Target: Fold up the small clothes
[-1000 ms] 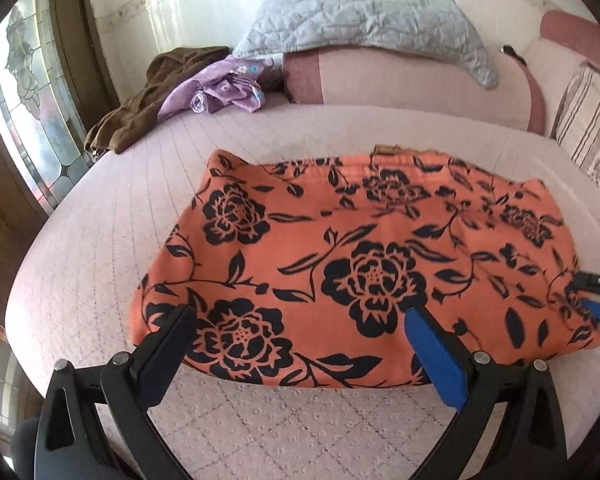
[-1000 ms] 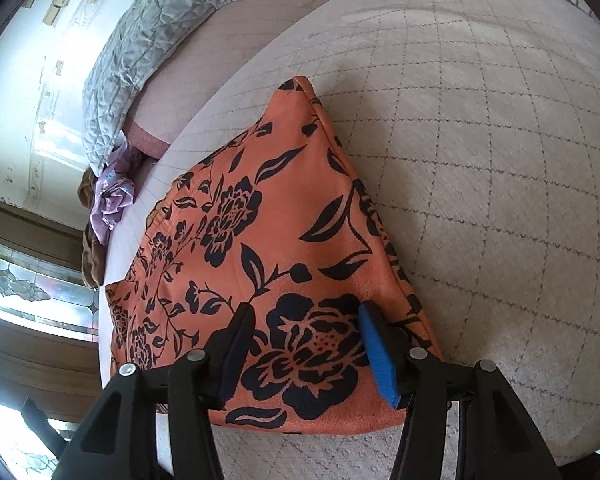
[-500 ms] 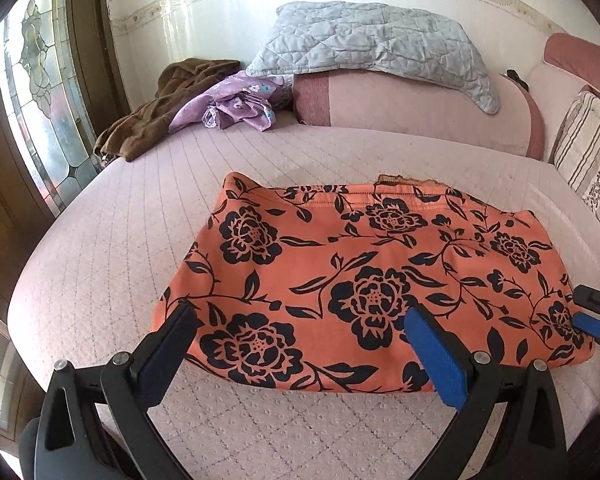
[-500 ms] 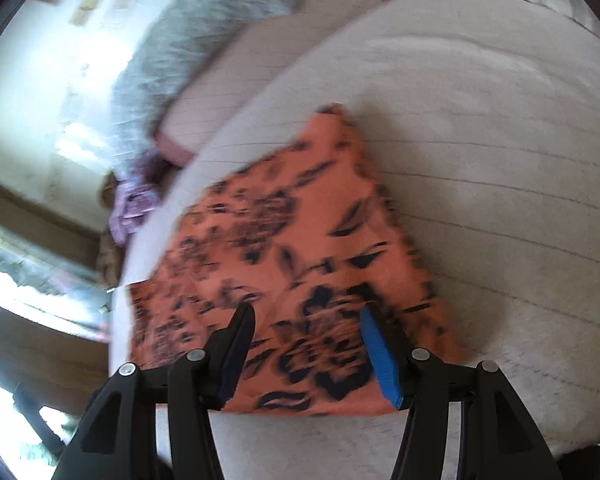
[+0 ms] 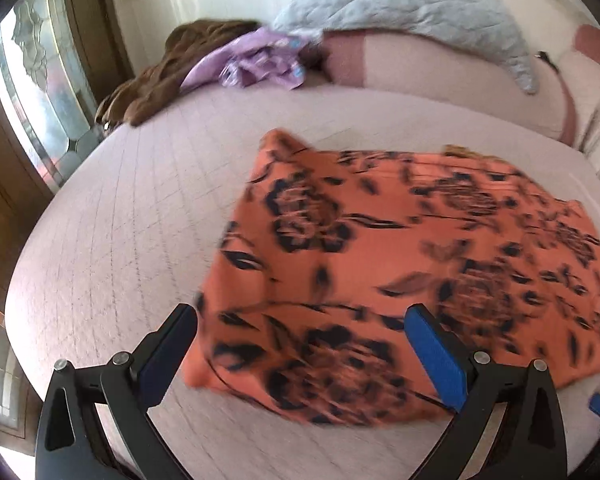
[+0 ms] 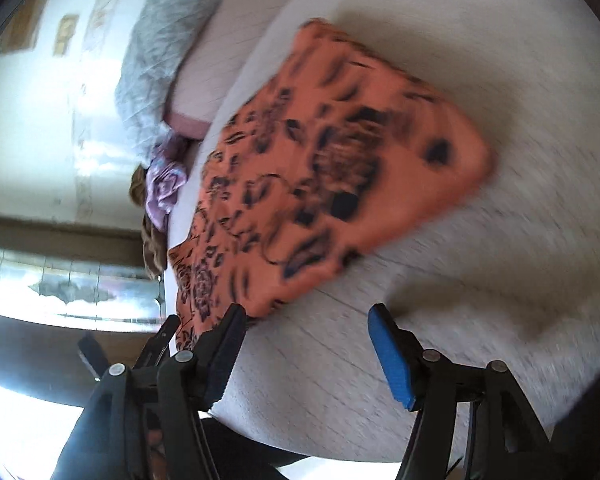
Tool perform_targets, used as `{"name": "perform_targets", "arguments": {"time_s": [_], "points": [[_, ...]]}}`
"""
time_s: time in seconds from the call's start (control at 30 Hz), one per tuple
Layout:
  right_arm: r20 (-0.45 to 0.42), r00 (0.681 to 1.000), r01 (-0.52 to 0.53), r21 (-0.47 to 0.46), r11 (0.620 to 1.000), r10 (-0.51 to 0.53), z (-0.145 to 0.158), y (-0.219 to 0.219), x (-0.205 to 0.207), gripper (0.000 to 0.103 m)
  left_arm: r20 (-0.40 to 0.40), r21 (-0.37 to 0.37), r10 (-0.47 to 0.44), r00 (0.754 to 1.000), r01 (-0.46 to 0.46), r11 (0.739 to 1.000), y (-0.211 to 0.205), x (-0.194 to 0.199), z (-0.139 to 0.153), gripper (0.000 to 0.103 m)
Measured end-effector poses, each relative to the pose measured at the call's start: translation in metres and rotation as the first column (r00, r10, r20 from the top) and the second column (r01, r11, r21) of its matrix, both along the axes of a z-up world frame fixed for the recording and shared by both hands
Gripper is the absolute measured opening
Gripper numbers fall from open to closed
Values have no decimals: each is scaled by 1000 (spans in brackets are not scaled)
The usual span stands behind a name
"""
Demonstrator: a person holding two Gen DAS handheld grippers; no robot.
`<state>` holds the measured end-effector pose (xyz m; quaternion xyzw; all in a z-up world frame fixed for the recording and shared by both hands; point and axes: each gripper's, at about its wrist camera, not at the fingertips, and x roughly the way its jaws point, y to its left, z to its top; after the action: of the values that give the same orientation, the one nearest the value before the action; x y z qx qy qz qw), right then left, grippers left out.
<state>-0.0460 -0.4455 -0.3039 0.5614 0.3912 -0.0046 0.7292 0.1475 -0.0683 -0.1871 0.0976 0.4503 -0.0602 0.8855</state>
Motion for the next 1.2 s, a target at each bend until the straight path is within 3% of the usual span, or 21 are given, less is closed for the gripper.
{"name": "perform_targets", "arguments": {"time_s": [0.13,0.23,0.37,0.43,0.47,0.57,0.67,0.8,0.9,1.07,1.2], "points": [[15,994,108,-11,994,-108,-2,-17,2,68,-81,23,36,996,-34,999,26,34,-20,103],[35,974,225,-23,974,-224,-9,-35,4,67,-120,-59,43,992,-51,997,45,47,-28,103],[64,963,265,-17,964,-263,-14,-46,16,66,-147,-146,97,984,-118,982,60,60,-25,103],[70,964,263,-82,961,-258,-8,-43,20,50,-117,-147,129,985,-146,978,66,65,-17,103],[61,966,258,-108,960,-253,-6,-40,26,32,-108,-148,141,984,-156,977,69,67,-13,103],[48,966,257,-209,943,-253,9,-31,29,29,-102,-149,190,977,-203,968,87,71,-6,103],[118,974,222,-360,906,-192,54,-3,44,25,-113,-152,256,960,-271,950,111,72,-2,103],[199,978,147,-438,887,-63,103,46,74,25,-113,-179,348,930,-364,914,139,69,4,103],[224,974,76,-468,880,35,123,90,95,25,-93,-207,414,905,-425,881,160,65,11,103],[256,946,-74,-429,900,199,127,166,138,25,-49,-192,469,882,-469,862,181,64,17,103],[218,922,-235,-341,910,320,103,214,170,32,-38,-193,508,861,-505,841,191,68,20,103]]}}
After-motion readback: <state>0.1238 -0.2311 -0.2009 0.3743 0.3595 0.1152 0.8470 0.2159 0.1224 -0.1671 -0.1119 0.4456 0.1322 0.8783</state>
